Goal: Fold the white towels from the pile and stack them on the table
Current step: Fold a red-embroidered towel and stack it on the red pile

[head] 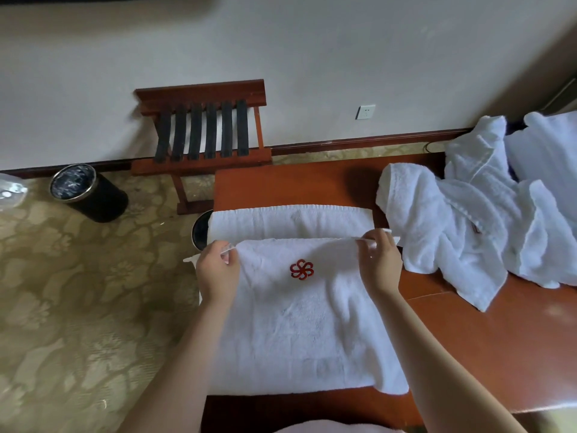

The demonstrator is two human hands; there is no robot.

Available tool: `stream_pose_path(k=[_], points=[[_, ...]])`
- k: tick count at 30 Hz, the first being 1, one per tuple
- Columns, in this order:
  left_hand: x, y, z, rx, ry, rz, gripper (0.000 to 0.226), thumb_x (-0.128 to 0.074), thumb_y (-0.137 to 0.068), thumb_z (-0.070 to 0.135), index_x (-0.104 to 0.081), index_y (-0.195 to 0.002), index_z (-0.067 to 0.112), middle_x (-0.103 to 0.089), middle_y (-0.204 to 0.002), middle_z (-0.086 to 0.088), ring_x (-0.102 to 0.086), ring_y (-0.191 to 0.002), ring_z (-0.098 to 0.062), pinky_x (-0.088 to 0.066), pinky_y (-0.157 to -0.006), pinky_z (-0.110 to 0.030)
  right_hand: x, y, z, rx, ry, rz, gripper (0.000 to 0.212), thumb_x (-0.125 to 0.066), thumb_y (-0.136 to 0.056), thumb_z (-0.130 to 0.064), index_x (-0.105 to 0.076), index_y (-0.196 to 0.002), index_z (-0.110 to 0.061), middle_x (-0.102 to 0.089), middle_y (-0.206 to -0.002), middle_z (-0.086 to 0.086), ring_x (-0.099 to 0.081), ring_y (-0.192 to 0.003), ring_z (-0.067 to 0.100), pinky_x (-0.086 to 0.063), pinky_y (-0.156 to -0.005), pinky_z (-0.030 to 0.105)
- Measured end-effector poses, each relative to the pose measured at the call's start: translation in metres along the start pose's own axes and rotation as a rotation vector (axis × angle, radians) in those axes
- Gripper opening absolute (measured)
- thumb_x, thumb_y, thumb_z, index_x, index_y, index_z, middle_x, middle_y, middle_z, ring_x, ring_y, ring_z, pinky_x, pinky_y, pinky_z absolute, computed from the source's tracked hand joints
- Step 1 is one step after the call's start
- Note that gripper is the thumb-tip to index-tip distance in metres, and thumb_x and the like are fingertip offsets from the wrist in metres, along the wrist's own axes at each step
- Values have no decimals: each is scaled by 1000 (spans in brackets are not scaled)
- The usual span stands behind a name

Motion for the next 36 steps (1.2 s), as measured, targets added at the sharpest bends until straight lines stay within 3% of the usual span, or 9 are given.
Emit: stream_pose_path(k=[7,10,13,16,19,23,29,33,36], points=[[31,-29,46,-169,-16,194,10,-58,-87,6,-65,-90,-1,-62,-79,-14,-52,-68,-25,-31,-60,-27,19,-23,-46,157,-83,215,6,-58,-92,-10,-63,-94,-7,-61,-96,4,-58,-71,12,-45,-58,29],[15,-58,49,-158,-115,100,15,-53,-91,12,-63,-90,1,-60,-82,-12,-47,-69,-20,-32,-58,-28,2,-49,-47,105,20,128,9,-55,-94,-15,-63,-96,-12,-60,-99,2,-54,-66,16,-35,-53,26],[-15,-84,37,-72,-325,-86,20,-45,-93,14,-60,-88,3,-61,-89,-14,-53,-78,-29,-40,-61,-33,-25,-70,-34,36,173,-24,14,-52,-96,-19,-63,-101,-13,-59,-105,2,-53,-73,17,-33,-56,27],[-40,-98,19,-33,-474,-206,21,-43,-95,16,-56,-82,5,-62,-90,-17,-55,-87,-35,-39,-62,-33,-48,-85,-20,-2,294,-151,17,-48,-96,-18,-63,-103,-11,-58,-105,5,-57,-82,25,-35,-59,29],[-61,-112,5,-39,-528,-250,23,-45,-95,18,-54,-77,9,-62,-87,-15,-57,-96,-38,-38,-65,-33,-67,-98,-10,-13,376,-215,18,-45,-97,-16,-62,-102,-10,-57,-100,5,-55,-79,26,-34,-54,28],[-82,-132,-5,-52,-627,-279,22,-46,-95,22,-56,-78,12,-63,-85,-11,-55,-90,-33,-38,-66,-31,-92,-114,-3,-1,481,-283,23,-41,-96,-13,-63,-102,-10,-54,-98,8,-54,-81,27,-29,-51,26],[-98,-148,-4,-47,-727,-311,20,-46,-93,23,-59,-83,12,-62,-84,-7,-54,-89,-29,-31,-67,-32,-110,-127,4,36,511,-304,22,-44,-97,-21,-62,-101,-8,-54,-97,8,-51,-95,28,-35,-56,27],[-90,-146,-2,-186,-617,-263,31,-57,-87,17,-48,-58,10,-56,-58,-12,-44,-61,-28,-28,-59,-32,-94,-123,0,152,426,-163,22,-60,-87,-16,-54,-68,-7,-50,-68,5,-52,-73,28,-19,-47,23],[-81,-135,-6,-314,-568,-269,38,-68,-77,4,-45,-47,7,-47,-42,-12,-45,-44,-30,-31,-49,-30,-89,-114,2,241,469,-174,20,-67,-81,-11,-56,-65,-5,-51,-63,7,-50,-64,29,-22,-46,23]])
Point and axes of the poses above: each hand's wrist, its own y-axis away from the middle knuckle, its own x-axis out of the back of the hand, z = x × y, the point moved 5 cm from there along -y, towards the middle knuckle
